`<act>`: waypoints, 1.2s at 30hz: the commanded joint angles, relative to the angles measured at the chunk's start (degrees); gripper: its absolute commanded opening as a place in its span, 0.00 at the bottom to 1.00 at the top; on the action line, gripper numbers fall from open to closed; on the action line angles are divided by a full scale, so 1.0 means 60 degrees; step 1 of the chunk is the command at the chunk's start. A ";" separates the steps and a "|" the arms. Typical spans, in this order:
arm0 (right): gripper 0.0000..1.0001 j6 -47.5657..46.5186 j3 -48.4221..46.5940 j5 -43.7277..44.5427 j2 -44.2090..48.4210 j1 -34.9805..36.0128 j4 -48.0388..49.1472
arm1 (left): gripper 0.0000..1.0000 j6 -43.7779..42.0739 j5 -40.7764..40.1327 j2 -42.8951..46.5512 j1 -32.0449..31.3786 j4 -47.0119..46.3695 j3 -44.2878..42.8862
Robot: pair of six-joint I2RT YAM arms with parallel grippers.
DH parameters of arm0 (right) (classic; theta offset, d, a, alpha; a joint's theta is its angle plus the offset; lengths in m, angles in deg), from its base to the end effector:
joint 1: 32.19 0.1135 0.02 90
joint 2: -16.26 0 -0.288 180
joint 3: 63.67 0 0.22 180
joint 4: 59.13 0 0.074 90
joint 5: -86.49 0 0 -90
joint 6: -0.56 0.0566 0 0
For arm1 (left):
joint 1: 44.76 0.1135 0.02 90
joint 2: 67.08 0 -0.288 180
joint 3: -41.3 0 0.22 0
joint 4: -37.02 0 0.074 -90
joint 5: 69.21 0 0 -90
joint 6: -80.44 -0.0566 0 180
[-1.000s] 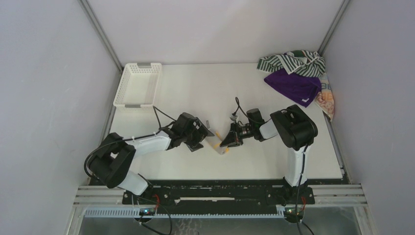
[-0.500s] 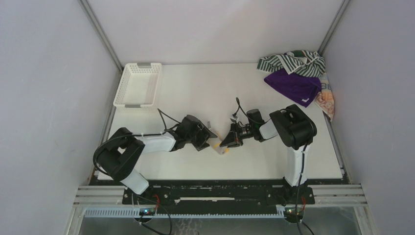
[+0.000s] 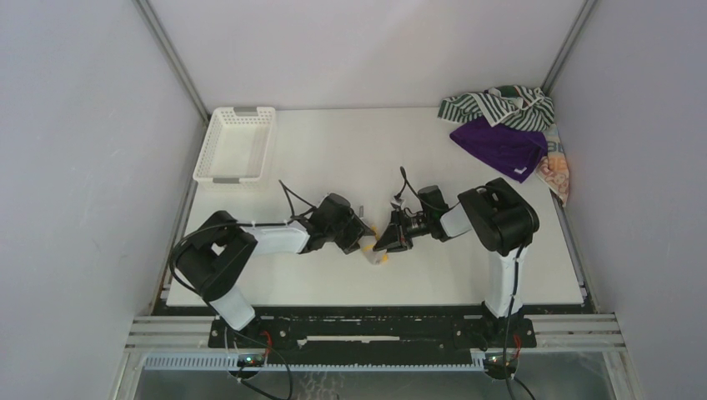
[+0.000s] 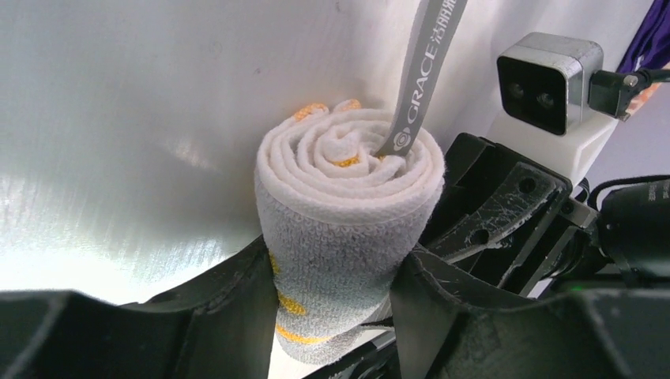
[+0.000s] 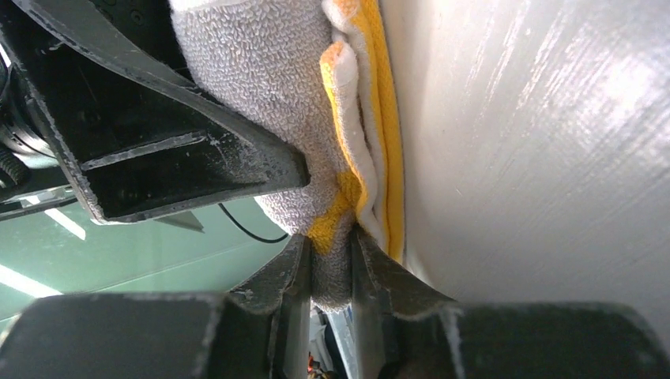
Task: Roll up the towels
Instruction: Roll the towel at the center of the board.
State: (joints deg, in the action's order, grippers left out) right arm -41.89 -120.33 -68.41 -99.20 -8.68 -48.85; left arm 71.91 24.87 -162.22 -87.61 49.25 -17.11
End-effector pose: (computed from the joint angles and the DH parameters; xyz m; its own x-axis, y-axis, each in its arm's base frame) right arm 0.2755 0.1757 0.1119 -0.9944 -0.0912 0.0535 0.0215 0.3216 0.9466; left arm 0.2229 -0.2123 0.1704 -0.7867 -0.6157 -0.0443 -0.4412 0.6110 -0.6573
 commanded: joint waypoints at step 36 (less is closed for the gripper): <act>0.16 -0.2301 -0.2162 0.3598 0.0265 0.0308 -0.3987 | 0.42 -0.2248 -0.0608 0.0124 -0.0314 0.1683 -0.0585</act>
State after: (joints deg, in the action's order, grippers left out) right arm -53.85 -131.57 -49.70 -94.37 -7.83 -71.69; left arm 62.25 21.00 -162.81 -89.10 58.14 -22.21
